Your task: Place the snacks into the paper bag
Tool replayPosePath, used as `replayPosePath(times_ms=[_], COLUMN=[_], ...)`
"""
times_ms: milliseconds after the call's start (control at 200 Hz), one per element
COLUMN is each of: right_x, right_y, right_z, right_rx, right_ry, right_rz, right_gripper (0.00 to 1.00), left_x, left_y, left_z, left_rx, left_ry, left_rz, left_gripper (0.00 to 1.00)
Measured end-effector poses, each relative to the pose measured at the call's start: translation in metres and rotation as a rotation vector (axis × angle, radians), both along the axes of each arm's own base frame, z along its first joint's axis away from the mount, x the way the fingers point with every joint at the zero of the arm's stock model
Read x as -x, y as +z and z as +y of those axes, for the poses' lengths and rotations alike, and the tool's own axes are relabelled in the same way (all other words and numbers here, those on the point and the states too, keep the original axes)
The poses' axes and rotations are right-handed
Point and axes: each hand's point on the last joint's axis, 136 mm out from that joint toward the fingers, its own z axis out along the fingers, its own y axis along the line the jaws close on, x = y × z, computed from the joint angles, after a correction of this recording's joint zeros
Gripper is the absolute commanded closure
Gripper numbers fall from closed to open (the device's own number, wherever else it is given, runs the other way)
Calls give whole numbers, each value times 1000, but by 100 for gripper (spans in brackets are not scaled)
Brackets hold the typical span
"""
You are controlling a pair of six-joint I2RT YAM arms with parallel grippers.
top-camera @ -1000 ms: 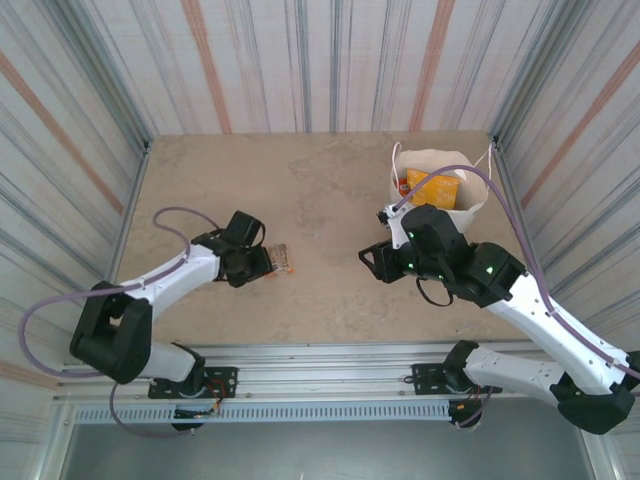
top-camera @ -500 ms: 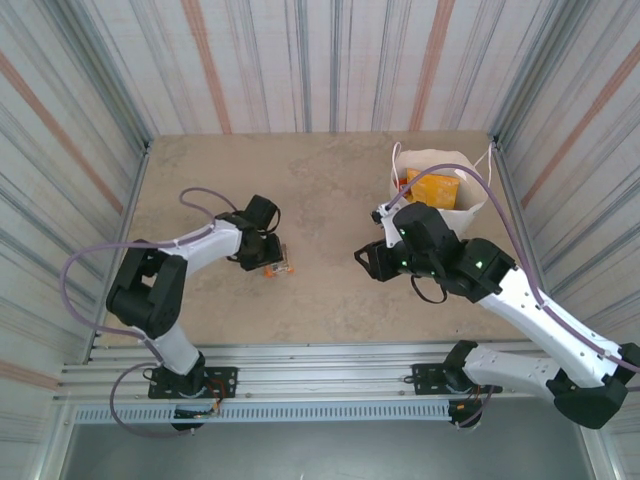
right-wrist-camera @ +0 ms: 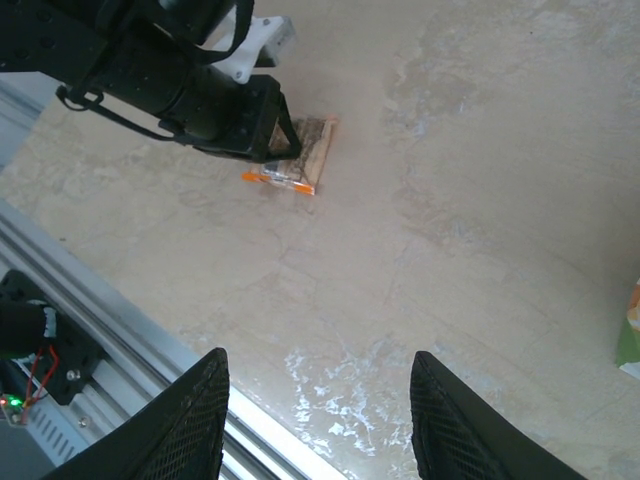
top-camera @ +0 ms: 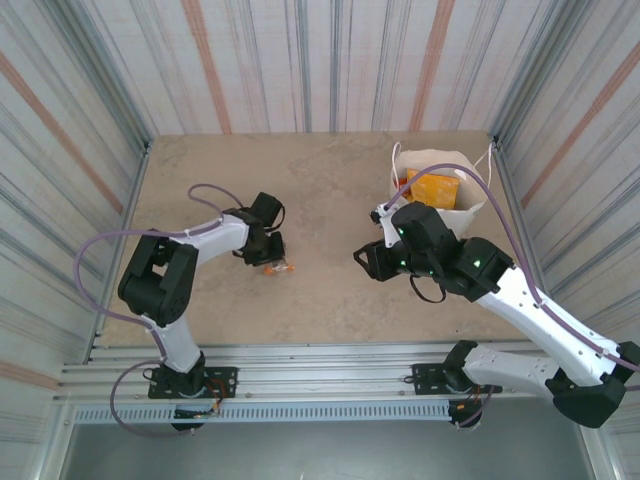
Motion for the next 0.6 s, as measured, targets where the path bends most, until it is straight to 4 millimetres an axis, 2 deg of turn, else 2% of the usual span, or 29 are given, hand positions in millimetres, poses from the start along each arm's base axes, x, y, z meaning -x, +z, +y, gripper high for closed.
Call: replayPosePath(times_ms=[150, 281, 446, 601], right_x=[-3, -7, -11, -14], right_y=[3, 8, 9, 10], right_z=[0, 0, 0, 2], right_rx=[-20, -50, -79, -115], right_ry=[-5, -11, -16, -21], right_rz=[-3, -11, -11, 3], right_gripper=[50, 50, 50, 50], left_x=[0, 2, 4, 7], left_y=[7, 24, 64, 101], left_z=[0, -2, -13, -28], left_rx=[8, 34, 123, 235], left_ry=[-3, -12, -40, -79], left_rz=[-17, -56, -150, -245], left_gripper=[81, 92, 100, 100])
